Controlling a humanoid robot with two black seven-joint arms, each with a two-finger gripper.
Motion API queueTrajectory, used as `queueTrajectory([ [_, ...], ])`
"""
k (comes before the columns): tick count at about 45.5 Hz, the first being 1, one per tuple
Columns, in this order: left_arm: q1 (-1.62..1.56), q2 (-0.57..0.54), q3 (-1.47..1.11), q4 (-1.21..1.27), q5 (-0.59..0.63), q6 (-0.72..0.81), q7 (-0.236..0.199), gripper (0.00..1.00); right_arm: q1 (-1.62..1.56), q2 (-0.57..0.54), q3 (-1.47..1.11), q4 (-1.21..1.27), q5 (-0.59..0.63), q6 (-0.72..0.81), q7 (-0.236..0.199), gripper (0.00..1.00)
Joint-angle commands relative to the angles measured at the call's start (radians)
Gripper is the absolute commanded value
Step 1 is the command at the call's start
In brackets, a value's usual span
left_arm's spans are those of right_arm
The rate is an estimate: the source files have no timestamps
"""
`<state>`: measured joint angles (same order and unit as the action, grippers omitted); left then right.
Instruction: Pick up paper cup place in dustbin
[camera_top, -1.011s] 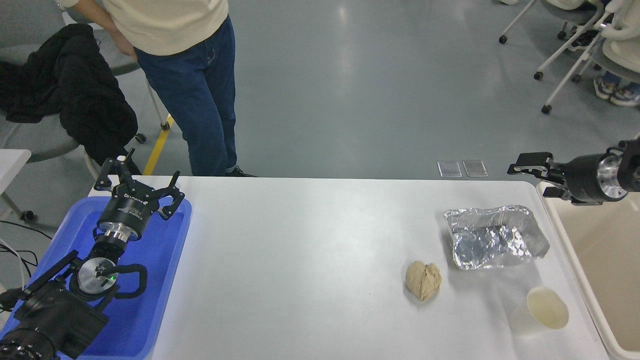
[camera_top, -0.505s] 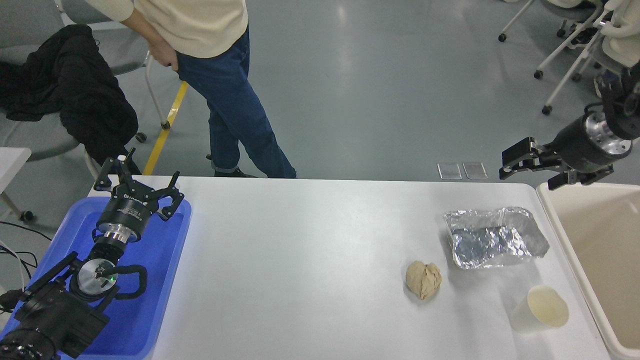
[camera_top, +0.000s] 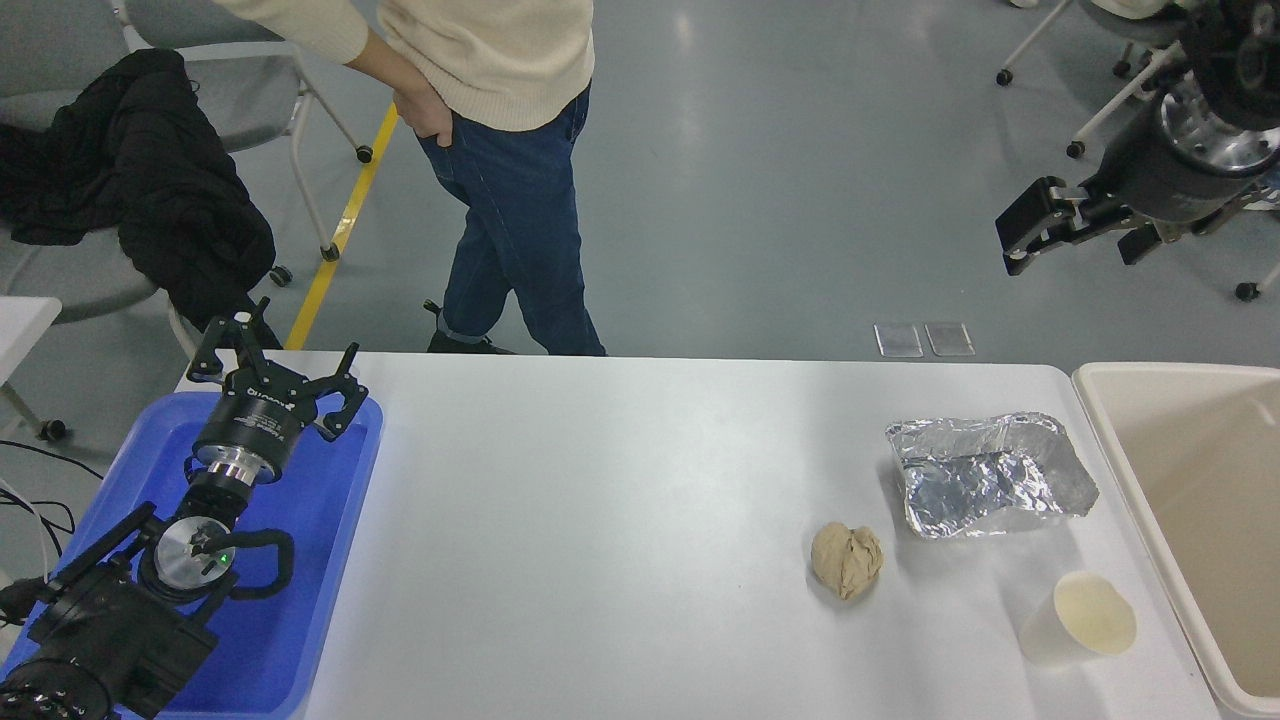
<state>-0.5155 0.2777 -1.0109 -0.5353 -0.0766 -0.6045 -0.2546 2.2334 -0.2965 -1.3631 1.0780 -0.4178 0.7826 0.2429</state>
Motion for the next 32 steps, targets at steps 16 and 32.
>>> queueTrajectory([
  [16, 0.000, 0.000, 0.000, 0.000, 0.000, -0.001, 0.000, 1.00, 0.051, -0.013, -0.068, 0.059, -0.041, 0.003, -0.001, 1.00],
  [32, 0.000, 0.000, 0.000, 0.000, 0.000, 0.000, 0.000, 1.00, -0.060, -0.164, -0.155, 0.059, -0.049, 0.003, 0.001, 1.00],
])
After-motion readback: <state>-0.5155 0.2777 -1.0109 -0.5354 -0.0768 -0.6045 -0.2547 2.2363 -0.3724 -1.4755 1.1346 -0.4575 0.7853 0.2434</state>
